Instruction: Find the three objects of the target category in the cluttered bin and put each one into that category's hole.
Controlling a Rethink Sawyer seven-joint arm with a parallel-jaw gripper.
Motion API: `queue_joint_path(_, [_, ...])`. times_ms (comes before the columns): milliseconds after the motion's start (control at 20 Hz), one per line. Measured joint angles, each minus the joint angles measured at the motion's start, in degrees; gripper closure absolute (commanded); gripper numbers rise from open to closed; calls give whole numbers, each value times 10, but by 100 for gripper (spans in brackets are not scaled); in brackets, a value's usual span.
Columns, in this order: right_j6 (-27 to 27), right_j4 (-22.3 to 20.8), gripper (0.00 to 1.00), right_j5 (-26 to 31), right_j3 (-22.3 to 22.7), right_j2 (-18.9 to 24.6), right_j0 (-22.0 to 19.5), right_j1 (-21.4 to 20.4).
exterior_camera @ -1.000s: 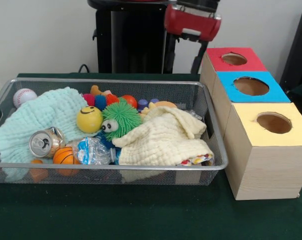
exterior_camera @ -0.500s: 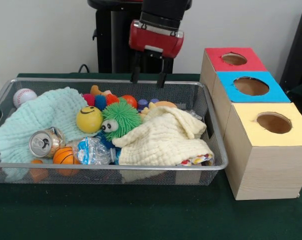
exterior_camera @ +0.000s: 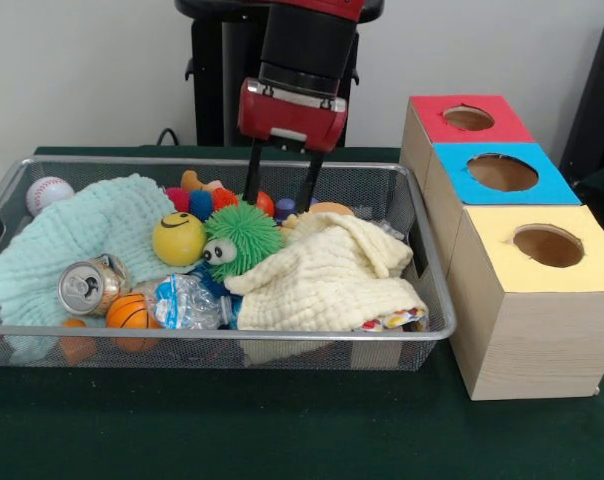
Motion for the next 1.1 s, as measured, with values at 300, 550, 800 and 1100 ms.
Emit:
queue_joint_path(300, [0,-21,0,-72,-7,14,-16,23])
queue_joint_path(550, [0,-34,0,-109,-13,25,-30,39])
queue_joint_path(800, [0,-44,0,-116,-25,26,-36,53])
queue_joint_path(1100, [0,-48,0,-121,-38,26,-37,67])
